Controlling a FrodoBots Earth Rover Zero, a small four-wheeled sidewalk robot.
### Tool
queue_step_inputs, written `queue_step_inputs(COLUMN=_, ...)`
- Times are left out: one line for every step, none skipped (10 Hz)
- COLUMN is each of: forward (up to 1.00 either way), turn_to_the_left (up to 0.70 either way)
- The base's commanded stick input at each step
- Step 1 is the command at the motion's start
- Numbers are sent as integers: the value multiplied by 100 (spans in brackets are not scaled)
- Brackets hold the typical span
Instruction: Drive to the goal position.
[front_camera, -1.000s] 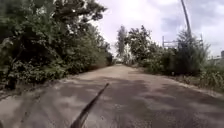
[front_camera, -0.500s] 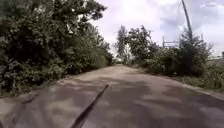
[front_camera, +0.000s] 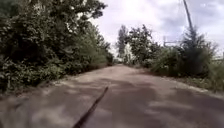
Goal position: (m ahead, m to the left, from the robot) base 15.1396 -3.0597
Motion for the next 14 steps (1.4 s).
queue_step_inputs(forward=70, turn_to_the_left=0)
queue_step_inputs(forward=70, turn_to_the_left=0)
queue_step_inputs(forward=70, turn_to_the_left=-6)
queue_step_inputs(forward=70, turn_to_the_left=-25)
queue_step_inputs(forward=70, turn_to_the_left=-33)
queue_step_inputs(forward=70, turn_to_the_left=-25)
queue_step_inputs(forward=70, turn_to_the_left=-4)
queue_step_inputs(forward=70, turn_to_the_left=0)
queue_step_inputs(forward=70, turn_to_the_left=0)
queue_step_inputs(forward=70, turn_to_the_left=0)
queue_step_inputs(forward=70, turn_to_the_left=0)
queue_step_inputs(forward=70, turn_to_the_left=0)
queue_step_inputs(forward=70, turn_to_the_left=0)
queue_step_inputs(forward=70, turn_to_the_left=0)
